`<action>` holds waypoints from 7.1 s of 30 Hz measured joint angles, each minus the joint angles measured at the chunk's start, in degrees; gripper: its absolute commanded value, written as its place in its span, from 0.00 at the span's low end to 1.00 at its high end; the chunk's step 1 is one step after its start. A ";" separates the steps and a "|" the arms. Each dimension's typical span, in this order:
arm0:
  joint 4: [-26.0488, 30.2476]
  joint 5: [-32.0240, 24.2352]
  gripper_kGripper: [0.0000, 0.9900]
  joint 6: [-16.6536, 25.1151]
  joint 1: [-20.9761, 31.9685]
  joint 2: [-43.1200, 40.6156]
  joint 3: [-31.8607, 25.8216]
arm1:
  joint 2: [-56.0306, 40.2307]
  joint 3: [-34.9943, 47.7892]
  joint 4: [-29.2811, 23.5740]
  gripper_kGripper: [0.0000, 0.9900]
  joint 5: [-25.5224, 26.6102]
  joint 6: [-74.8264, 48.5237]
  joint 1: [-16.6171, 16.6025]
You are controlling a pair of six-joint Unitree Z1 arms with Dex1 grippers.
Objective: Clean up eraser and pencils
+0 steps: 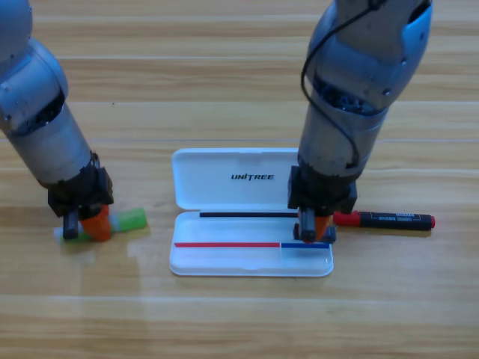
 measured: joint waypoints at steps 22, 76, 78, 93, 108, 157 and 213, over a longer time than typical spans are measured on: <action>4.79 1.12 0.00 1.14 0.04 -0.47 -0.75 | 3.23 -2.43 0.00 0.00 0.00 -1.90 0.18; 30.27 -6.72 0.00 -2.22 -11.02 -2.63 -28.15 | -0.65 10.55 -8.51 0.82 -2.75 -13.82 -14.84; 30.31 -6.77 0.00 -2.22 -11.80 -2.23 -28.42 | 0.38 10.07 -8.59 0.81 -2.73 -14.20 -14.85; 30.34 -9.14 0.00 -2.23 -16.00 6.32 -31.86 | 0.88 10.04 -6.51 0.00 -2.67 -17.38 -14.98; 30.33 -9.29 0.00 -2.23 -16.83 11.92 -36.33 | 0.67 10.40 -6.51 0.00 -2.18 -17.32 -15.12; 29.24 -9.28 0.00 -2.31 -18.54 15.65 -37.97 | -5.69 13.41 -3.67 0.00 -2.26 -14.65 -15.12; 44.30 -9.24 1.00 -3.83 -16.46 -13.35 -44.66 | -0.93 -5.85 3.66 0.00 -2.25 -8.66 -0.89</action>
